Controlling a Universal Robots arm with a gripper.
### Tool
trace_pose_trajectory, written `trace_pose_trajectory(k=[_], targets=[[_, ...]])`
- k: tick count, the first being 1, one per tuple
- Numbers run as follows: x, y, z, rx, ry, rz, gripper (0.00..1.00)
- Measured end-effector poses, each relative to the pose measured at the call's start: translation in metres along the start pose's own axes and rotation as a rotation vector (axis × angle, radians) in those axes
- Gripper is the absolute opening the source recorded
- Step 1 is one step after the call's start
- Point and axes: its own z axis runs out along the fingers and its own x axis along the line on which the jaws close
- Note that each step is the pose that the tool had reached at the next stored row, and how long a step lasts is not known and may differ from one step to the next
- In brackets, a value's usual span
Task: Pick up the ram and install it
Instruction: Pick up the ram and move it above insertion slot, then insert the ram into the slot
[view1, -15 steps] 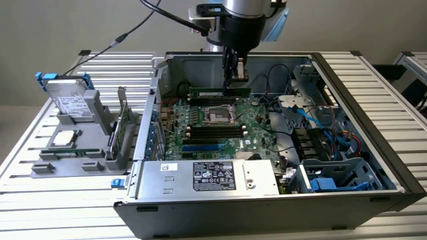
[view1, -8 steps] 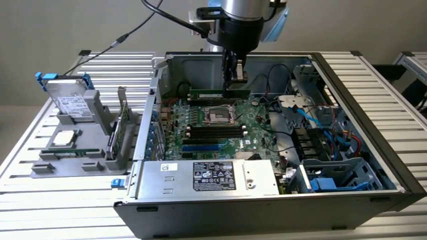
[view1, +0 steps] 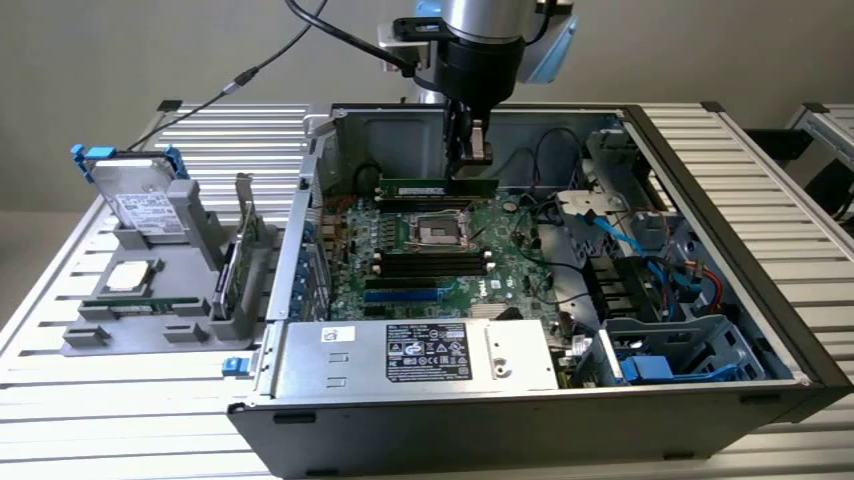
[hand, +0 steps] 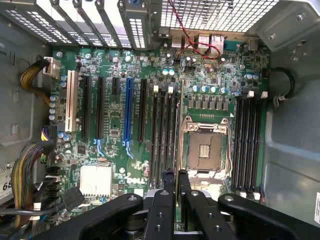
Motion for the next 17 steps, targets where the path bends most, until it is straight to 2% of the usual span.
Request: trace_pose_trajectory(k=[11, 17], targets=[[0.0000, 0.0002, 0.0001, -0.0001, 0.0002, 0.000, 0.13], [0.0002, 0.0011, 0.0098, 0.0006, 0.0015, 0.000, 0.13]])
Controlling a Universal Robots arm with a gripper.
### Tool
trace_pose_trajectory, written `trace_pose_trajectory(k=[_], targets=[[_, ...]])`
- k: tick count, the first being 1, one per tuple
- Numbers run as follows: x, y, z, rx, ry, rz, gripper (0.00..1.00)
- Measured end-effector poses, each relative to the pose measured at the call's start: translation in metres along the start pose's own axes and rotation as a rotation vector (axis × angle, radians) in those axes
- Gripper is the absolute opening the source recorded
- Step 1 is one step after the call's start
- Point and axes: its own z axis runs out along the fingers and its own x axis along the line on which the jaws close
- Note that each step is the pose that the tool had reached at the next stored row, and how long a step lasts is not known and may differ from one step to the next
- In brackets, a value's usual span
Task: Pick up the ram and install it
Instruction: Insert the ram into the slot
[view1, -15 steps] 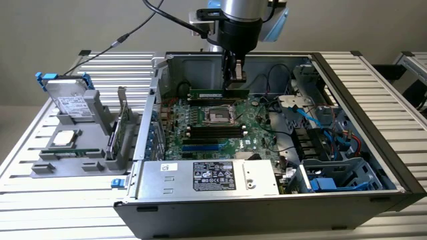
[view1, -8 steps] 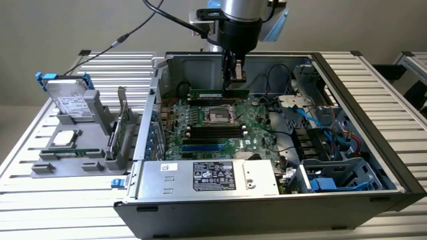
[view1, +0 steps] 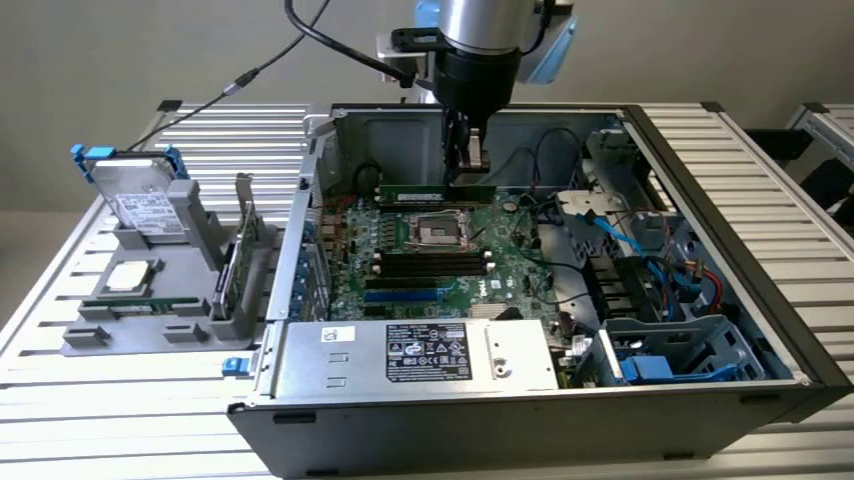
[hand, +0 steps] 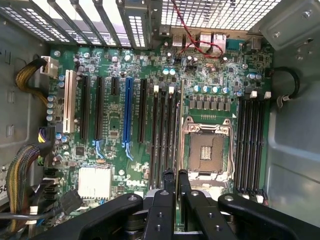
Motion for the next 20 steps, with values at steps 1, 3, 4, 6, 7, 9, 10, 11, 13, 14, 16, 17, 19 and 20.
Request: trace_pose_trajectory(k=[1, 3, 4, 6, 7, 9, 10, 11, 13, 14, 16, 17, 19, 20], targets=[[0.000, 0.0000, 0.0017, 0.0000, 0.0000, 0.000, 0.13], [0.000, -0.0002, 0.0054, 0.0000, 0.0001, -0.001, 0.13], [0.000, -0.0003, 0.0072, -0.0001, 0.0001, -0.002, 0.13], [0.000, -0.0004, 0.0108, -0.0001, 0.0001, -0.002, 0.13], [0.000, -0.0005, 0.0127, -0.0001, 0.0002, -0.003, 0.13], [0.000, -0.0007, 0.0163, -0.0001, 0.0003, -0.003, 0.13], [0.001, -0.0007, 0.0180, -0.0002, 0.0003, -0.004, 0.13], [0.001, -0.0008, 0.0199, -0.0001, 0.0002, -0.004, 0.13], [0.001, -0.0010, 0.0235, -0.0002, 0.0004, -0.005, 0.13], [0.001, -0.0010, 0.0253, -0.0002, 0.0004, -0.005, 0.13], [0.001, -0.0010, 0.0291, -0.0002, 0.0003, -0.006, 0.13], [0.001, -0.0011, 0.0309, -0.0002, 0.0003, -0.006, 0.13], [0.001, -0.0012, 0.0345, -0.0004, 0.0007, -0.009, 0.13], [0.001, -0.0013, 0.0362, -0.0005, 0.0012, -0.011, 0.13]])
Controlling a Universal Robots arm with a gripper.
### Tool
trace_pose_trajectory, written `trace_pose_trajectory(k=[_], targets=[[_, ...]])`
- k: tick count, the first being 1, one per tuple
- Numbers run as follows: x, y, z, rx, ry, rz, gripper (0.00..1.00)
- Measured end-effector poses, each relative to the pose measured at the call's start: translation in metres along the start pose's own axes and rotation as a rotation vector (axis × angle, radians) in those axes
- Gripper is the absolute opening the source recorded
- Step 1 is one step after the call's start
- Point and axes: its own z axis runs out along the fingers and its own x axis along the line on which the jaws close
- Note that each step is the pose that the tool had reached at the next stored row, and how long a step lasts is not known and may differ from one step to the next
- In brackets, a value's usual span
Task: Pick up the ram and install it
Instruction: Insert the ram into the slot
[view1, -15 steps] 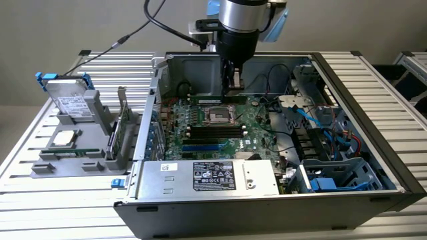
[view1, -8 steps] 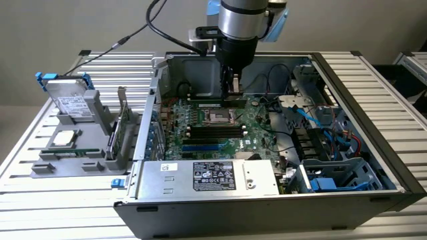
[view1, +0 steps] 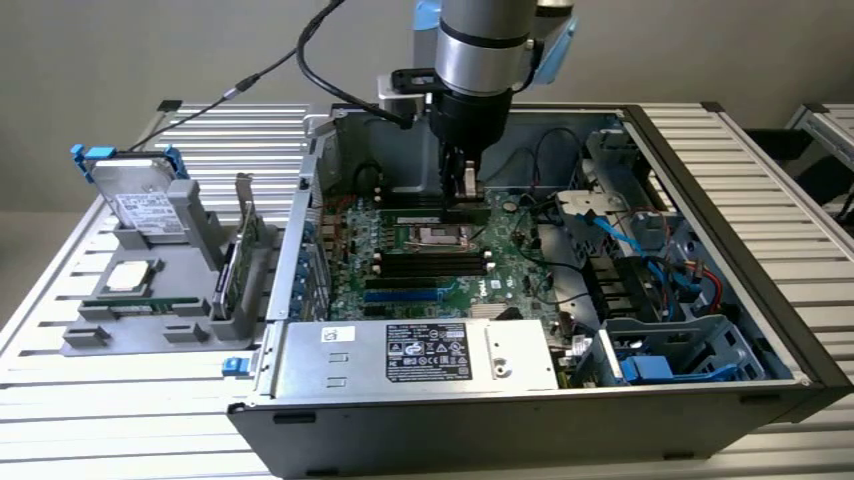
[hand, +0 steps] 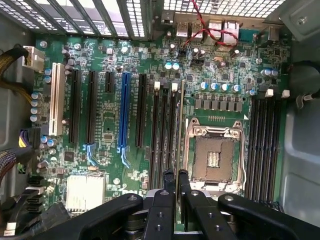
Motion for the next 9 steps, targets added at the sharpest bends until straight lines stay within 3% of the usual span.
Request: trace_pose_trajectory(k=[9], targets=[[0.002, -0.0007, 0.0121, -0.0009, 0.0086, -0.018, 0.13]])
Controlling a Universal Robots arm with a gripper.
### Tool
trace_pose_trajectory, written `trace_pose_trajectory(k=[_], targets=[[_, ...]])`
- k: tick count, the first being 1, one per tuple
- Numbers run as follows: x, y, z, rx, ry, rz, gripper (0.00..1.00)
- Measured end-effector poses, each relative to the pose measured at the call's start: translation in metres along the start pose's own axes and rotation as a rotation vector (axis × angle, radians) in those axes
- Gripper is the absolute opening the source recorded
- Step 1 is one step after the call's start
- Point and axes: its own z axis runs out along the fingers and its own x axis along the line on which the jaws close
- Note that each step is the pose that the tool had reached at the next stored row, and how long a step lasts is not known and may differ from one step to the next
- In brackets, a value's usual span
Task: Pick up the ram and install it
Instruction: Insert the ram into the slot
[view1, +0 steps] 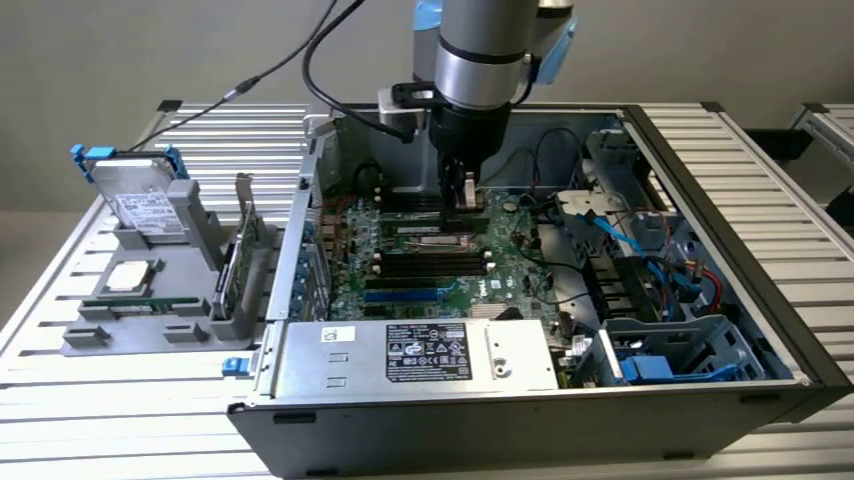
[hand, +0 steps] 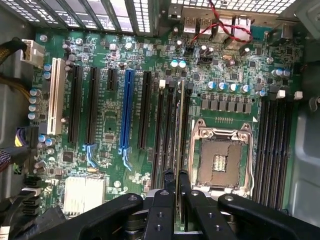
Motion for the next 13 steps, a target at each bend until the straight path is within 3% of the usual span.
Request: trace_pose_trajectory(k=[2, 6, 8, 13], targets=[[0.000, 0.0000, 0.0024, -0.0003, 0.0048, 0.000, 0.13], [0.000, -0.0001, 0.0055, -0.0018, 0.0282, 0.002, 0.13], [0.000, -0.0001, 0.0075, -0.0022, 0.0373, 0.002, 0.13], [0.000, 0.0000, 0.0162, -0.0012, 0.0402, 0.002, 0.13]])
